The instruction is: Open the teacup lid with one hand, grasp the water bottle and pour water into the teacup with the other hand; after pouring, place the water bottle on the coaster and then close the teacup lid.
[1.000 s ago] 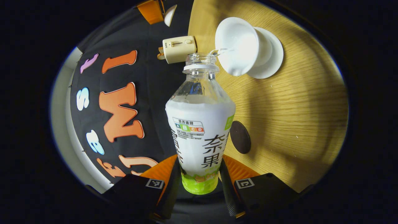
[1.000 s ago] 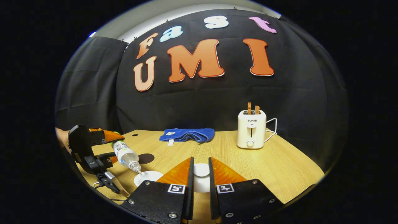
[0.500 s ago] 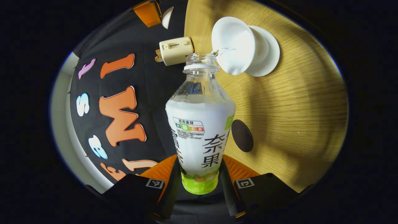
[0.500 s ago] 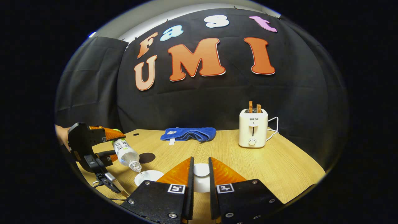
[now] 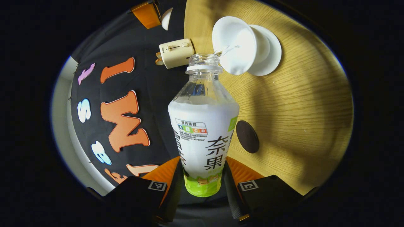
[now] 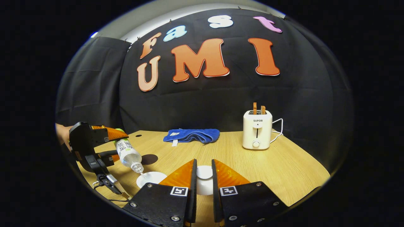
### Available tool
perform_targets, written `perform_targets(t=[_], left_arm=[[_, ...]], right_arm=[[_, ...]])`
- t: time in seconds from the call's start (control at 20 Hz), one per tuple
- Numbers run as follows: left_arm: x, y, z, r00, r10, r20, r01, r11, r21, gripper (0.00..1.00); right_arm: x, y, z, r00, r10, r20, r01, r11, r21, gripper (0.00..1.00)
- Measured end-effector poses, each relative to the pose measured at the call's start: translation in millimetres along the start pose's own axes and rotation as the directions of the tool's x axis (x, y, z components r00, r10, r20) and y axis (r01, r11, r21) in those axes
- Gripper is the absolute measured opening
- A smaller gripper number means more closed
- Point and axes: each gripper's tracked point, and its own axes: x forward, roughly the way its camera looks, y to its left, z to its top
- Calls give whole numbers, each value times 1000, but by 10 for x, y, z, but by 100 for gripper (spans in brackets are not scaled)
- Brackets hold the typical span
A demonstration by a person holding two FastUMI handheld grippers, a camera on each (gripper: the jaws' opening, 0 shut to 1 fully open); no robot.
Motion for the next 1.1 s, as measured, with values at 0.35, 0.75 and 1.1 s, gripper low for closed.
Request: perform_targets(t=[0.35,0.75,1.1], left_arm=[[7,9,-8,1000,-5,4,5,1000,27,67],[-21,83,-26,1000,4,7,-5,998,66,69],[-23,188,-17,1000,26,12,-27,993,111,67]], right_arm=[[2,33,-32,1000,13,-6,-13,1000,-9,22],[19,100,-32,999,34,-10,-34,999,-13,22],[23,106,-25,999,38,-13,-39,999,-20,22]])
